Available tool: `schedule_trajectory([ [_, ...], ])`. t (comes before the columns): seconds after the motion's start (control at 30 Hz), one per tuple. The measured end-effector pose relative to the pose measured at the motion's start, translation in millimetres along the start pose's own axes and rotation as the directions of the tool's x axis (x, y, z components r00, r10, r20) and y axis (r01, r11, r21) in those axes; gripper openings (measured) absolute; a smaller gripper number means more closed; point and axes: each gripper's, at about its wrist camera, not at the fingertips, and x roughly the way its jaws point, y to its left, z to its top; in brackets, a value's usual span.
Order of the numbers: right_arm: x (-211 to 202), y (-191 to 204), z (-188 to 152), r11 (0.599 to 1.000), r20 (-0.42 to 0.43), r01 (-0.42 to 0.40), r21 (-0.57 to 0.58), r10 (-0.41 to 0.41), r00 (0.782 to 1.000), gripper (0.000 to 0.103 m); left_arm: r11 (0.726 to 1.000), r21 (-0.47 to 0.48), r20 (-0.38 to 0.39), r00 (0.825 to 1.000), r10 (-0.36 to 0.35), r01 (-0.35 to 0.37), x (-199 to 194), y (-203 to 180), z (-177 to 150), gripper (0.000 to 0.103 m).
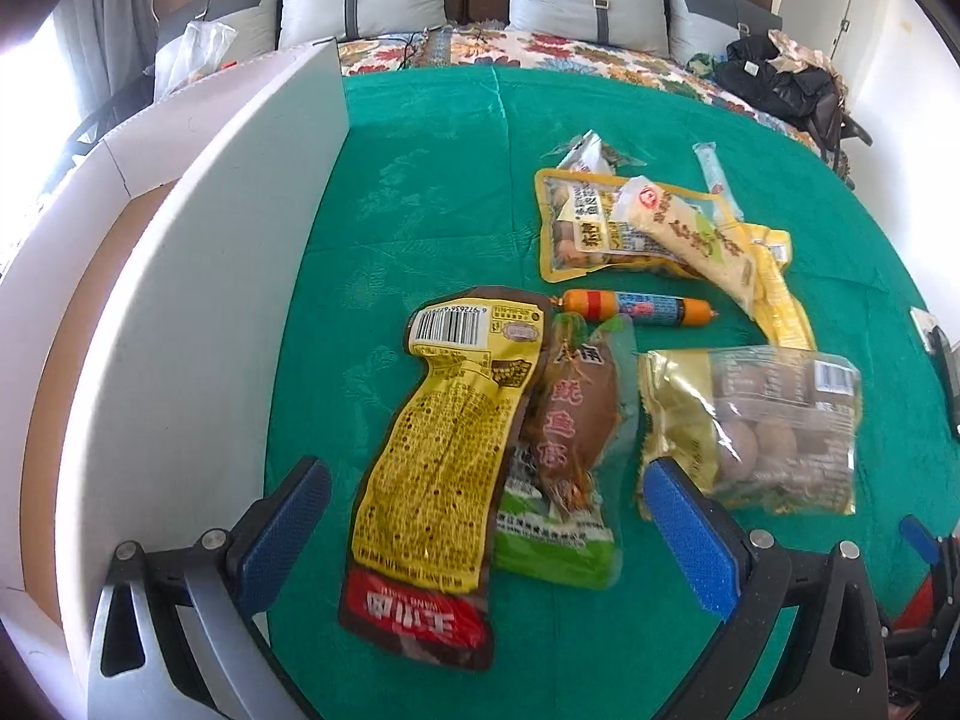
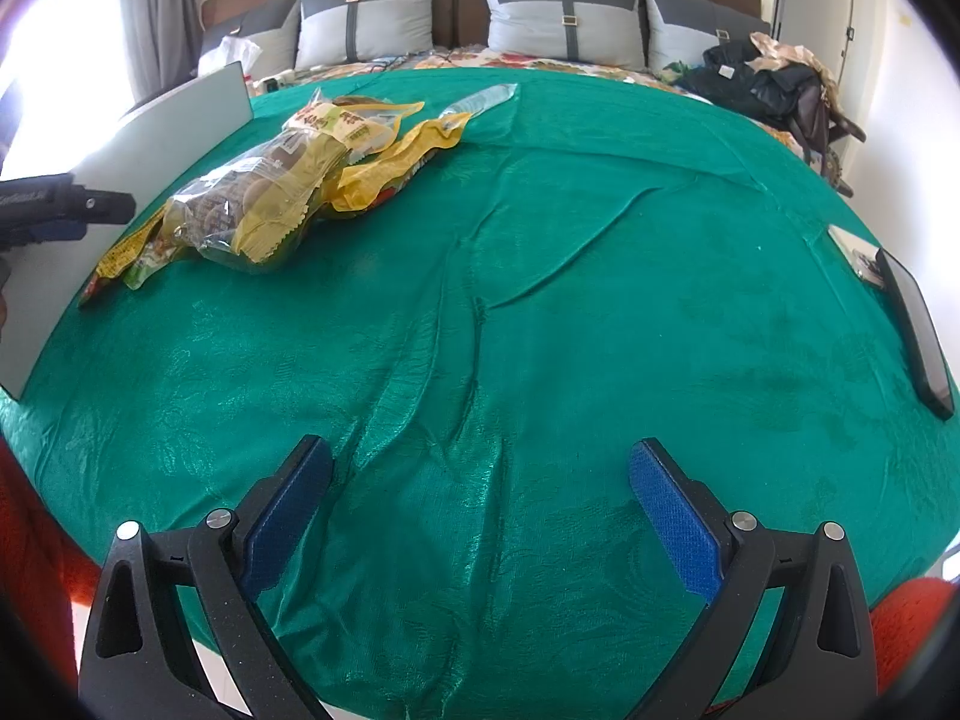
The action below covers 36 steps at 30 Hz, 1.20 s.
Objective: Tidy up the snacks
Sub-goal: 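Move the left tool down over the long yellow-and-red snack packet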
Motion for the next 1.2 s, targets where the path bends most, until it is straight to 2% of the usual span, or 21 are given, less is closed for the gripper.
schedule_trajectory([
  [0.07,0,0,0,1.000,0.001,0.000,0.000,0.000,1.000,0.101,1.000,-0.008,-0.028,0.999,0.017,-0.017,14,2,3,0.099],
  [0.1,0,0,0,1.000,0.001,0.000,0.000,0.000,1.000,0.101,1.000,-0.029,-0.043,0.999,0.007,-0.008,18,5,2,0.092],
  [0.13,0,0,0,1.000,0.000,0.000,0.000,0.000,1.000,0.101,0.997,-0.067,-0.053,0.998,-0.042,0.038,19,10,-1,0.082],
  [0.17,0,0,0,1.000,0.000,-0.001,-0.002,0.001,1.000,0.101,0.994,-0.095,-0.047,0.997,-0.053,0.048,17,13,-6,0.078],
  [0.23,1,0,1,1.000,-0.001,-0.003,-0.004,0.003,1.000,0.101,0.995,-0.088,-0.038,0.998,-0.057,0.053,9,13,-19,0.054],
  [0.3,2,0,1,1.000,-0.001,-0.004,-0.004,0.004,1.000,0.101,0.994,-0.067,-0.038,0.995,-0.092,0.090,-3,8,-34,0.051],
  [0.43,3,0,1,1.000,-0.002,-0.004,-0.005,0.004,1.000,0.101,0.994,-0.027,-0.055,0.993,-0.104,0.102,-25,-3,-68,0.050],
  [0.5,3,0,1,1.000,-0.002,-0.004,-0.005,0.004,1.000,0.101,0.996,-0.030,-0.061,0.995,-0.083,0.082,-33,-6,-77,0.051],
  [0.57,3,0,1,1.000,-0.001,-0.004,-0.005,0.004,1.000,0.101,0.997,-0.024,-0.054,0.996,-0.073,0.072,-38,-10,-81,0.062],
  [0.63,3,0,1,1.000,-0.001,-0.004,-0.005,0.004,1.000,0.101,0.999,0.006,-0.040,0.998,-0.045,0.045,-39,-14,-78,0.087],
  [0.73,3,0,1,1.000,-0.001,-0.004,-0.005,0.004,1.000,0.101,0.999,0.052,-0.039,0.999,0.003,-0.001,-31,-18,-69,0.091],
  [0.87,3,-1,1,1.000,-0.001,-0.004,-0.005,0.004,1.000,0.101,1.000,0.017,-0.100,0.995,0.018,-0.016,-10,-12,-73,0.093],
  [0.9,2,-1,1,1.000,-0.001,-0.004,-0.005,0.004,1.000,0.101,1.000,0.015,-0.079,0.997,0.027,-0.026,-11,-11,-76,0.100],
  [0.93,3,-1,1,1.000,0.000,-0.004,-0.006,0.004,1.000,0.101,1.000,0.012,-0.085,0.996,0.029,-0.028,-9,-10,-79,0.103],
  [1.2,3,-1,1,1.000,0.000,-0.004,-0.005,0.004,1.000,0.101,0.999,0.034,-0.033,0.999,0.015,-0.014,-12,-8,-86,0.103],
])
